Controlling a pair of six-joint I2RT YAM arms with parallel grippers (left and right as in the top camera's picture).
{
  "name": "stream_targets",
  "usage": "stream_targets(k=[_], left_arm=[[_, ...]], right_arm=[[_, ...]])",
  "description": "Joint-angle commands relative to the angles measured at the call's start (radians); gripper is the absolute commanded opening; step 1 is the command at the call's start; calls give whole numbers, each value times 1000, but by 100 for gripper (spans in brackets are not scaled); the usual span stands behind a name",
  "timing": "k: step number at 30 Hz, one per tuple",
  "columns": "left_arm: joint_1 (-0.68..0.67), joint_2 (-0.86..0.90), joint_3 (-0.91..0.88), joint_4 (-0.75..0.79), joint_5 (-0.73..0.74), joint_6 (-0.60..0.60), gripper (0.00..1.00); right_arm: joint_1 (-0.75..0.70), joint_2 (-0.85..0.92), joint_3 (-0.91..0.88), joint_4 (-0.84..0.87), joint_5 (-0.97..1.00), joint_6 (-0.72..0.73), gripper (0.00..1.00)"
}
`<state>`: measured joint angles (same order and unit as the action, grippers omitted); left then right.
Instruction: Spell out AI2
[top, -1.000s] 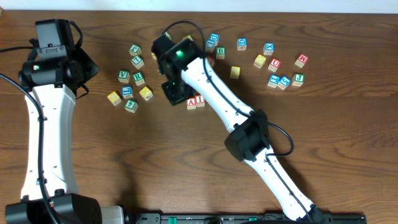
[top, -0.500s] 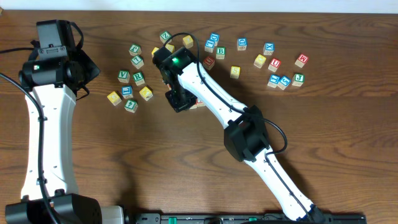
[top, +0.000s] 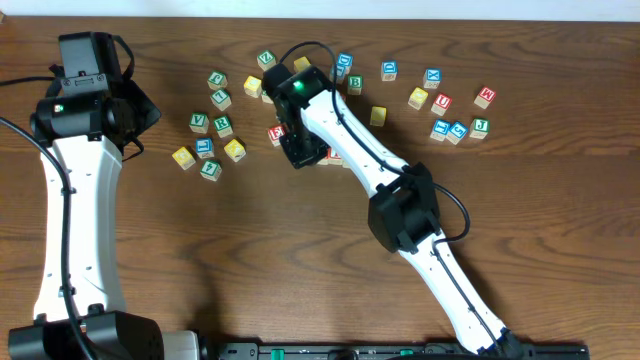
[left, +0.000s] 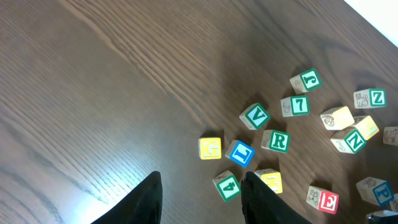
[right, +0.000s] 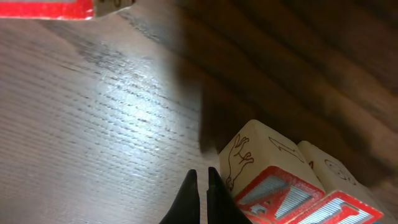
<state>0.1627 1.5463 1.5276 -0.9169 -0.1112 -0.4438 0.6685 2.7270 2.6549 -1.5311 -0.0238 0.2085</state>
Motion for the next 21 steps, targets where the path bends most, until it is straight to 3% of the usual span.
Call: stream_targets(k=[1, 21], left_arm=[[2, -16, 14, -6, -9, 6, 41], [2, -16, 14, -7, -10, 6, 41]], right_arm=[[0, -25, -3, 5, 13, 16, 1], [-127, -129, 17, 27, 7, 68, 1]])
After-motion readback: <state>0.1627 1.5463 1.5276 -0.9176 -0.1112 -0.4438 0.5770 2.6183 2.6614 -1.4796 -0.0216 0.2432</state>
